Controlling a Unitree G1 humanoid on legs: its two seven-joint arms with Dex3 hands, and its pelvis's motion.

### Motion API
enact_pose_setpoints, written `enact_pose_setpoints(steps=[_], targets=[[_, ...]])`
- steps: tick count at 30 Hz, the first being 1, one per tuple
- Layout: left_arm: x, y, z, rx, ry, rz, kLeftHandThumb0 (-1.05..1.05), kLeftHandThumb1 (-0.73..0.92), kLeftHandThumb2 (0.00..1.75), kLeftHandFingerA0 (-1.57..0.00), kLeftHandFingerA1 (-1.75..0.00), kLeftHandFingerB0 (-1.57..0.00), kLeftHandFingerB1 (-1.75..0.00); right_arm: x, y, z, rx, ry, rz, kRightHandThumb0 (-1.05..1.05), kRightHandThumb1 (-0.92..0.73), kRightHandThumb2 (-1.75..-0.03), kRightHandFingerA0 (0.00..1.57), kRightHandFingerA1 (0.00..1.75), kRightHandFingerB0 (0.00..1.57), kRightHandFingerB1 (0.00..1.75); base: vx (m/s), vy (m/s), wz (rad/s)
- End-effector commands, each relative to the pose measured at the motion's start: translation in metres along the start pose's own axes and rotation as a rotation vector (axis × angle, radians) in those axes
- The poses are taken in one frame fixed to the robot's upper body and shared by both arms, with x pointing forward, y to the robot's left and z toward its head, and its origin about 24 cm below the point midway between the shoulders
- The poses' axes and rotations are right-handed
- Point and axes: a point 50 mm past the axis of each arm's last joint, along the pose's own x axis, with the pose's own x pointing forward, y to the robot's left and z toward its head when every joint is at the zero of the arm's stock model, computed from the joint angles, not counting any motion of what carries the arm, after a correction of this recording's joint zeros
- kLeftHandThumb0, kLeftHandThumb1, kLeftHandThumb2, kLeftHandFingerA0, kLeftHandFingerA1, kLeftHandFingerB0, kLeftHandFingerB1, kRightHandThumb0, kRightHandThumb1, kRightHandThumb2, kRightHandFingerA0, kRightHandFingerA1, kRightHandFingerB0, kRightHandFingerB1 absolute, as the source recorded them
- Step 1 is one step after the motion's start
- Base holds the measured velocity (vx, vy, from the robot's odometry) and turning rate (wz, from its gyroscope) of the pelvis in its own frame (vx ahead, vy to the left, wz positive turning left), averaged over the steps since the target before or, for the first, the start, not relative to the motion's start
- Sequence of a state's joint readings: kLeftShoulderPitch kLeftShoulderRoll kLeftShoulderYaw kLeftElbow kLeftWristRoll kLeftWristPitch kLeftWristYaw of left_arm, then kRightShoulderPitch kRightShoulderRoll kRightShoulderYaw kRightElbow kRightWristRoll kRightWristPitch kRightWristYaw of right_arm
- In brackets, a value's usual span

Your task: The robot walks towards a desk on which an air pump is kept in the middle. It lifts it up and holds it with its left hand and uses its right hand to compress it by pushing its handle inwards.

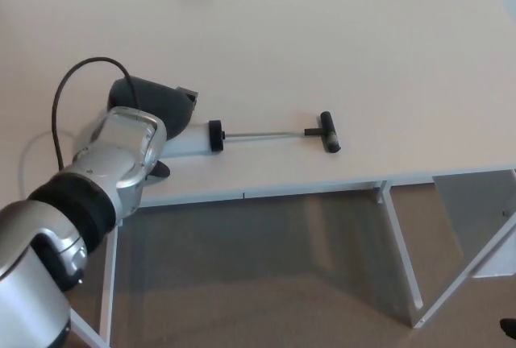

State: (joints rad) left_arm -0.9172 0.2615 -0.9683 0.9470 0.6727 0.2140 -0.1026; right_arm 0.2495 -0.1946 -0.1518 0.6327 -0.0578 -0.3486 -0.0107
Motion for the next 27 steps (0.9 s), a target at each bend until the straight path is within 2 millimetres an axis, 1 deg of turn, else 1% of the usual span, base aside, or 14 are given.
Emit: enact_pose_setpoints(steps=[1,8,9,11,12,13,14,16,17,18,19,24,25,27], targets=[[0.001,-0.011,0.005,0.007,-0.028,-0.021,-0.57,0.42,0.69,-0.18,-0.39,-0.08,-0.33,0.001,-0.005,0.001,-0.014,0.011,-0.025,-0.32,-0.71,-0.61,0.78,0.57,0.63,0.47,0.00,0.000,0.00],[0.002,-0.012,0.003,-0.013,-0.024,-0.032,-0.60,0.42,0.70,-0.21,-0.40,-0.09,-0.34,0.004,-0.006,0.005,-0.008,-0.001,-0.026,-0.32,-0.71,-0.61,0.79,0.58,0.63,0.47,0.00,0.000,0.00],[0.002,-0.013,0.003,-0.018,-0.029,-0.031,-0.63,0.47,0.74,-0.50,-0.49,-0.11,-0.37,0.004,-0.006,0.006,-0.010,-0.006,-0.027,-0.32,-0.70,-0.61,0.79,0.58,0.64,0.48,0.00,0.000,0.00],[0.002,-0.013,0.002,-0.022,-0.033,-0.029,-0.63,0.47,0.74,-0.50,-0.49,-0.11,-0.37,0.005,-0.007,0.007,-0.011,-0.010,-0.028,-0.32,-0.70,-0.61,0.79,0.58,0.64,0.48,0.00,0.000,0.00],[0.003,-0.015,0.002,-0.051,-0.037,-0.048,-0.40,0.77,0.68,-0.66,-0.80,-0.19,-0.30,0.005,-0.007,0.007,-0.012,-0.015,-0.027,-0.32,-0.70,-0.61,0.80,0.59,0.64,0.48,0.00,0.000,0.00],[0.003,-0.016,0.002,-0.070,-0.037,-0.063,-0.40,0.77,0.68,-0.66,-0.80,-0.19,-0.30,0.005,-0.007,0.007,-0.012,-0.017,-0.026,-0.32,-0.70,-0.61,0.80,0.59,0.64,0.48,0.00,0.000,0.00],[0.003,-0.016,0.003,-0.095,-0.050,-0.088,-0.18,0.63,0.59,-0.72,-1.22,-0.35,-0.34,0.005,-0.007,0.007,-0.010,-0.017,-0.029,-0.31,-0.70,-0.61,0.80,0.58,0.64,0.48,0.00,0.000,0.00],[0.003,-0.016,0.004,-0.116,-0.068,-0.112,-0.18,0.63,0.59,-0.72,-1.22,-0.35,-0.34,0.005,-0.007,0.008,-0.008,-0.016,-0.032,-0.31,-0.70,-0.61,0.80,0.58,0.64,0.48,0.00,0.000,0.00],[0.002,-0.019,0.005,-0.103,-0.083,-0.112,-0.23,0.60,0.57,-0.71,-1.04,-0.69,-0.48,0.005,-0.007,0.009,-0.012,-0.017,-0.033,-0.31,-0.71,-0.61,0.79,0.57,0.64,0.48,0.00,0.000,0.00],[0.002,-0.019,0.005,-0.103,-0.083,-0.112,-0.23,0.60,0.57,-0.71,-1.04,-0.69,-0.48,0.005,-0.007,0.009,-0.012,-0.017,-0.033,-0.31,-0.71,-0.61,0.79,0.57,0.64,0.48,0.00,0.000,0.00],[0.002,-0.021,0.005,-0.104,-0.088,-0.124,-0.21,0.59,0.57,-0.73,-0.87,-0.71,-0.51,0.005,-0.007,0.009,-0.013,-0.018,-0.032,-0.31,-0.71,-0.61,0.78,0.56,0.63,0.48,0.00,0.000,0.00],[0.002,-0.027,0.006,-0.118,-0.113,-0.132,-0.20,0.57,0.57,-0.81,-0.86,-0.73,-0.54,0.006,-0.006,0.010,0.001,-0.017,-0.035,-0.33,-0.70,-0.61,0.80,0.58,0.65,0.48,0.00,0.000,0.00],[0.001,-0.028,0.005,-0.115,-0.120,-0.116,-0.21,0.63,0.58,-0.70,-1.04,-0.67,-0.52,0.006,-0.007,0.011,0.004,-0.020,-0.037,-0.32,-0.70,-0.61,0.79,0.58,0.65,0.48,0.00,0.000,0.00],[0.001,-0.028,0.005,-0.113,-0.122,-0.112,-0.21,0.63,0.58,-0.70,-1.04,-0.67,-0.52,0.006,-0.007,0.011,0.005,-0.021,-0.037,-0.32,-0.70,-0.61,0.79,0.58,0.65,0.48,0.00,0.000,0.00]])
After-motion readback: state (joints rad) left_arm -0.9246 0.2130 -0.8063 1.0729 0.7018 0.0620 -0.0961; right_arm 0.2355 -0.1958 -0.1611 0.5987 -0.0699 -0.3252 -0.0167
